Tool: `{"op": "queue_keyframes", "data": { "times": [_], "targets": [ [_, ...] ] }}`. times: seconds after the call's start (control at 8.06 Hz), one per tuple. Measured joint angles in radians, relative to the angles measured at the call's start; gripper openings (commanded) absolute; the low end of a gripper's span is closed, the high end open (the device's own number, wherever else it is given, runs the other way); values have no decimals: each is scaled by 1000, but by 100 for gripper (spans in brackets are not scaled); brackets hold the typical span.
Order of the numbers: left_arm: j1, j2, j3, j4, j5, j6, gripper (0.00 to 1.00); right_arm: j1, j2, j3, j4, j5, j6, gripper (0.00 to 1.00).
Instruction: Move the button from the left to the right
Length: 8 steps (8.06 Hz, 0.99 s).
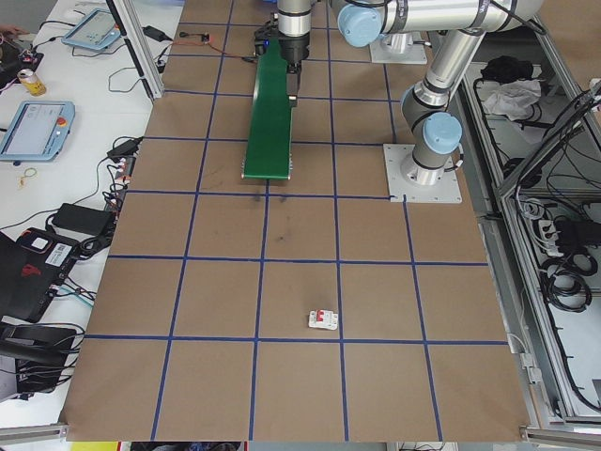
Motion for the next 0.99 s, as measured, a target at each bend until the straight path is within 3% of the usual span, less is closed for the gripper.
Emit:
{"op": "queue_keyframes", "data": {
  "times": [0.12,0.62,0.87,0.99],
  "targets": [
    [-11,3,0,-1,-20,-6,100,-1,18,4,-10,0,-56,100],
    [-36,-1,-4,0,-68,-23,100,-3,-5,8,-15,-4,-99,98],
    [-68,-6,-9,0,-79,-27,100,-4,-120,7,35,16,4,100],
    [-86,-5,-7,2,-80,-32,100,-2,-208,4,113,31,110,100]
  ]
}}
